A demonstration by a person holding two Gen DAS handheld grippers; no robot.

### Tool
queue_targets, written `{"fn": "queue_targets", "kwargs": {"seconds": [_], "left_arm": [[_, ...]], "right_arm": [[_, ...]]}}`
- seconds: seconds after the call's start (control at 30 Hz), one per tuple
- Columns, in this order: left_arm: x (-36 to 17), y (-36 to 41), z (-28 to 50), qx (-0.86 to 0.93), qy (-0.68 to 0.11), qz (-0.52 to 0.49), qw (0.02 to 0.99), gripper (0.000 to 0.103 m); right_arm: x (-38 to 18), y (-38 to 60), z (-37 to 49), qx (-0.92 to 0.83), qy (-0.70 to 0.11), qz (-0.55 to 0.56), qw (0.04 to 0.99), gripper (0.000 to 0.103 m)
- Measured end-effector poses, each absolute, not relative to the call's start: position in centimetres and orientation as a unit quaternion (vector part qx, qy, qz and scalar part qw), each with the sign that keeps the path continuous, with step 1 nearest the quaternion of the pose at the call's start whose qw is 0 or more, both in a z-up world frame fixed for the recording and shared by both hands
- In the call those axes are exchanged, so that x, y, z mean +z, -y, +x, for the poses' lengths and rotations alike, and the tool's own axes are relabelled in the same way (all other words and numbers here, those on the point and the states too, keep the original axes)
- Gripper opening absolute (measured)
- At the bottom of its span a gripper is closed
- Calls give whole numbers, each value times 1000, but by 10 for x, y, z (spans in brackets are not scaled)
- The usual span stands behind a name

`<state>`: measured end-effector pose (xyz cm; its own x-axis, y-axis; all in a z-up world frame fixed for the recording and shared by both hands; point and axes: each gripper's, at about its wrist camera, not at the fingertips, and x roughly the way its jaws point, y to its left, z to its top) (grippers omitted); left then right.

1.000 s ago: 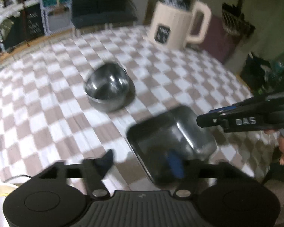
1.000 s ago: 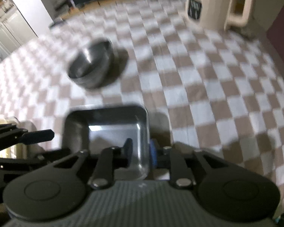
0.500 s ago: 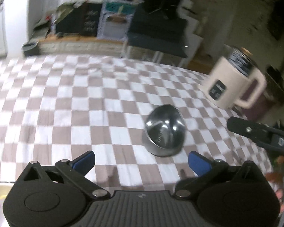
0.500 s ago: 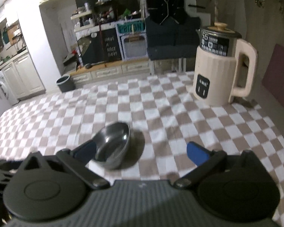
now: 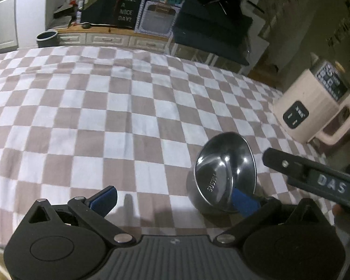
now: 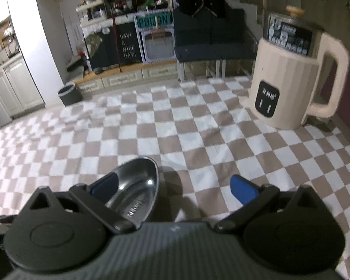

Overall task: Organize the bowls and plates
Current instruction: 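Close both tools on the rim of the oval steel bowl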

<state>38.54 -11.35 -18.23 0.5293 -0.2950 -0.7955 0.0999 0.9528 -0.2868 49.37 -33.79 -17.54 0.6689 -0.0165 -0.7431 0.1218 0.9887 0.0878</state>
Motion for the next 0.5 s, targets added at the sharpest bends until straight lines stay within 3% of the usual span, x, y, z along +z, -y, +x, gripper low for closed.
{"fn": "queue_targets", "kwargs": {"seconds": [0.5], "left_arm": [[-196,113,395,-123,-456,4,881,103]], "right_arm": [[-204,334,522,-81,-424,57,900,103]]}}
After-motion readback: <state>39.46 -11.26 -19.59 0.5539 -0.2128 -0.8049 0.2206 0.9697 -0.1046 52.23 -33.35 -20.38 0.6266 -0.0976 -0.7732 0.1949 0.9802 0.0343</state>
